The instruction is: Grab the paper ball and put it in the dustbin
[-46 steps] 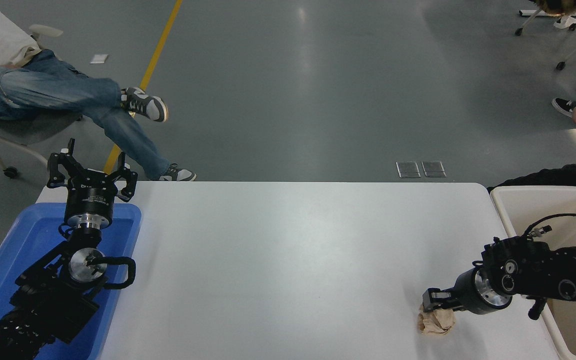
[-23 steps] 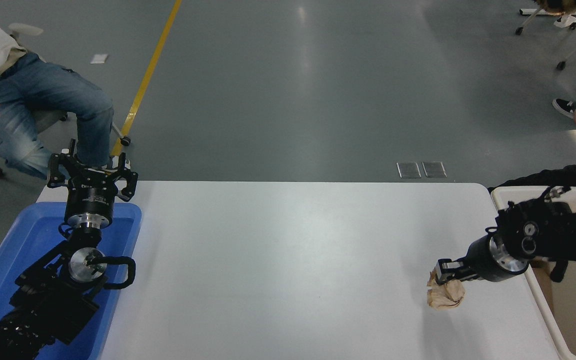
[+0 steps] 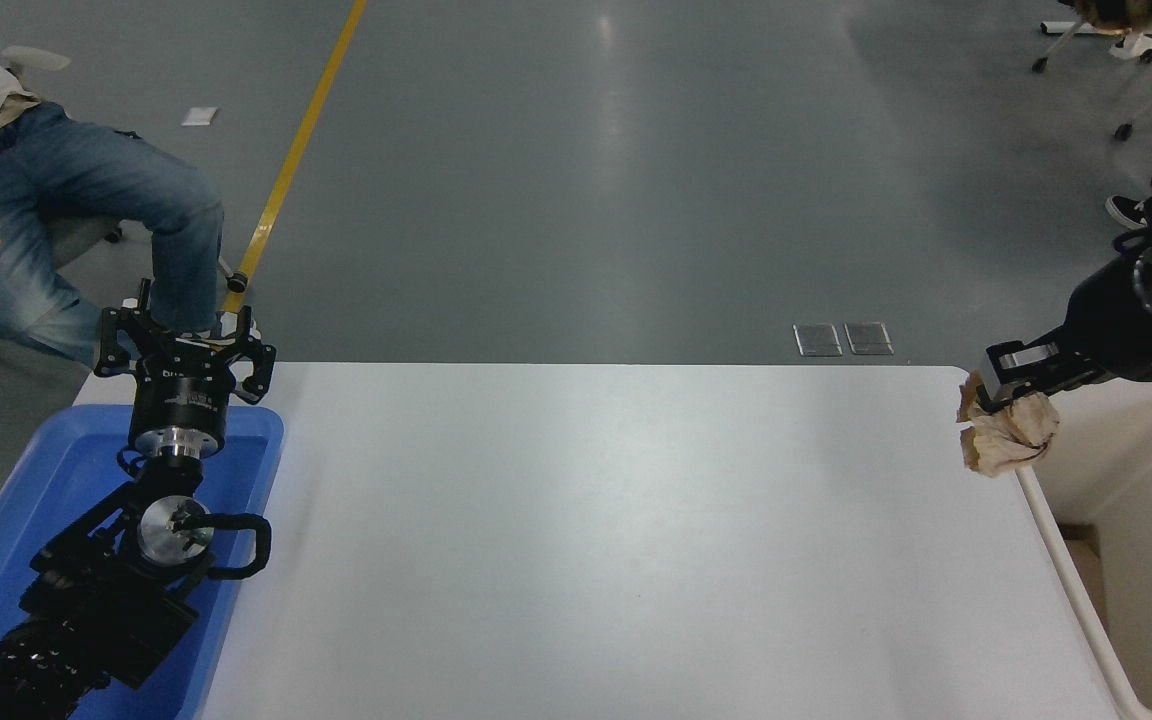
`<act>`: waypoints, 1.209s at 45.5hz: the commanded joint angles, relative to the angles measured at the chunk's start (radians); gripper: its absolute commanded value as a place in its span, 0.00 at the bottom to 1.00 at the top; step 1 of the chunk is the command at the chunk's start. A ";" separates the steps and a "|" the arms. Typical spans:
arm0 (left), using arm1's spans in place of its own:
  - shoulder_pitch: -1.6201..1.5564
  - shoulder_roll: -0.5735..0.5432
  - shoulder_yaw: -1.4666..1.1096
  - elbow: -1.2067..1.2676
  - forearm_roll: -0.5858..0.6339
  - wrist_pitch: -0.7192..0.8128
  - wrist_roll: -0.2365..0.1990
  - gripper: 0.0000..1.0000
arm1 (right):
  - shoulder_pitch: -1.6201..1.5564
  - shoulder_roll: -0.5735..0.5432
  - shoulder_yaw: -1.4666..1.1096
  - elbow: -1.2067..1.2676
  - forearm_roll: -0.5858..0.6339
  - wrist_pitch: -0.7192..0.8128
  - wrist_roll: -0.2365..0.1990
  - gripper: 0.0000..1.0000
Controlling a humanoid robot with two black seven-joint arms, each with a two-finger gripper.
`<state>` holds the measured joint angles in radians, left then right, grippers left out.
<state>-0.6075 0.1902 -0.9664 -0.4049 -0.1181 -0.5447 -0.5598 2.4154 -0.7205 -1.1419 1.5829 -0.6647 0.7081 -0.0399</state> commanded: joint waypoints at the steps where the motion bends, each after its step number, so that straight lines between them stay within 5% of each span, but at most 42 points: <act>1: 0.000 0.000 0.000 0.000 0.000 0.000 0.000 0.99 | 0.142 0.004 -0.047 0.034 0.016 0.073 -0.001 0.00; 16: 0.000 0.000 0.000 0.001 -0.002 0.000 -0.002 0.99 | 0.093 -0.039 -0.058 -0.030 -0.018 0.062 -0.006 0.00; 29: 0.000 0.000 -0.002 0.000 -0.002 0.000 -0.002 0.99 | -0.136 -0.302 0.023 -0.377 -0.328 0.028 0.003 0.00; 39: 0.000 0.000 -0.002 0.000 -0.002 0.000 -0.002 0.99 | -0.542 -0.408 0.181 -0.687 -0.408 -0.209 0.098 0.00; 45: 0.000 0.000 -0.002 0.001 -0.003 0.000 -0.002 0.99 | -0.839 -0.401 0.252 -0.810 -0.359 -0.395 0.084 0.00; 55: 0.000 0.000 -0.002 0.001 -0.003 0.000 -0.002 0.99 | -1.307 -0.228 0.488 -0.986 0.055 -0.513 0.041 0.00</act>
<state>-0.6074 0.1902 -0.9679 -0.4041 -0.1206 -0.5446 -0.5614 1.5833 -1.0605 -0.8658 0.8262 -0.8883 0.3693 0.0205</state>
